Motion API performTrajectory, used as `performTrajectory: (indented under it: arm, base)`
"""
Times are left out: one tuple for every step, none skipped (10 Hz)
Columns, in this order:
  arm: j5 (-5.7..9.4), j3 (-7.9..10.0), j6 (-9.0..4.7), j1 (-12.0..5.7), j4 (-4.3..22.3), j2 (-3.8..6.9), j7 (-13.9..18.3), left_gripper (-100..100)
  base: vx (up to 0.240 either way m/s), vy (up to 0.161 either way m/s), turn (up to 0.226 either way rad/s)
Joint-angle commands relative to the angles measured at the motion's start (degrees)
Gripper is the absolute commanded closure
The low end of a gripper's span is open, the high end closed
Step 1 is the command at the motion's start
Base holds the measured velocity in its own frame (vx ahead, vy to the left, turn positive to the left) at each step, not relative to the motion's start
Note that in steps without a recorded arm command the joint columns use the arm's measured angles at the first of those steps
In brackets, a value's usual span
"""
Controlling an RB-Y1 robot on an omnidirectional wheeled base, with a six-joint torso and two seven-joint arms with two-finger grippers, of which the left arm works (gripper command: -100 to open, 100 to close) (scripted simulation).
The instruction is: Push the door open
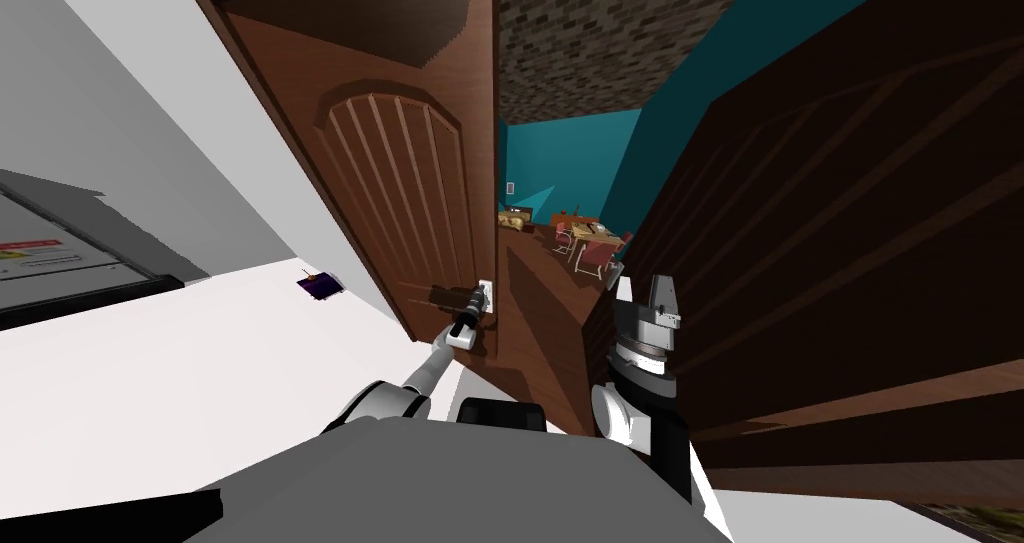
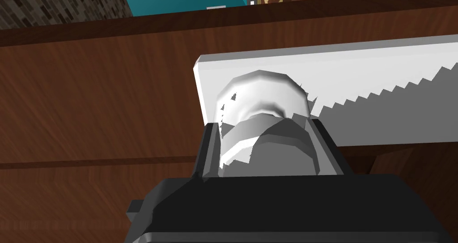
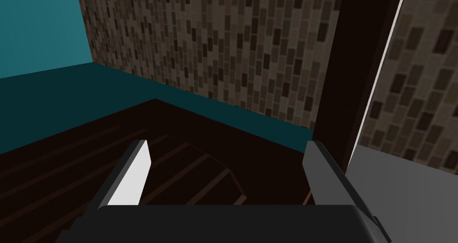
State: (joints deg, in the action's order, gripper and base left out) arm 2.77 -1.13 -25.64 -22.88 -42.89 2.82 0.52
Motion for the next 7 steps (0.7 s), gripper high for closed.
performTrajectory:
  arm:
    - [0.18, 0.59, 0.33, 0.09, -0.82, 0.67, -0.08, 100]
    - [0.35, 1.22, 0.36, 0.08, -0.76, 1.00, -0.28, 100]
    - [0.48, 1.70, 0.38, 0.07, -0.72, 1.22, -0.44, 100]
    - [0.62, 2.22, 0.40, 0.06, -0.68, 1.44, -0.61, 100]
    - [0.62, 2.22, 0.40, 0.06, -0.68, 1.44, -0.61, 100]
    - [0.62, 2.22, 0.40, 0.06, -0.68, 1.44, -0.61, 100]
    - [0.94, 3.40, 0.44, 0.04, -0.58, 1.89, -0.99, 100]
  base:
    - [0.138, -0.090, 0.052]
    - [0.144, -0.085, 0.052]
    - [0.194, -0.068, 0.038]
    - [0.204, -0.065, 0.033]
    - [0.121, -0.063, 0.013]
    - [0.051, -0.033, 0.004]
    - [0.137, -0.086, 0.066]
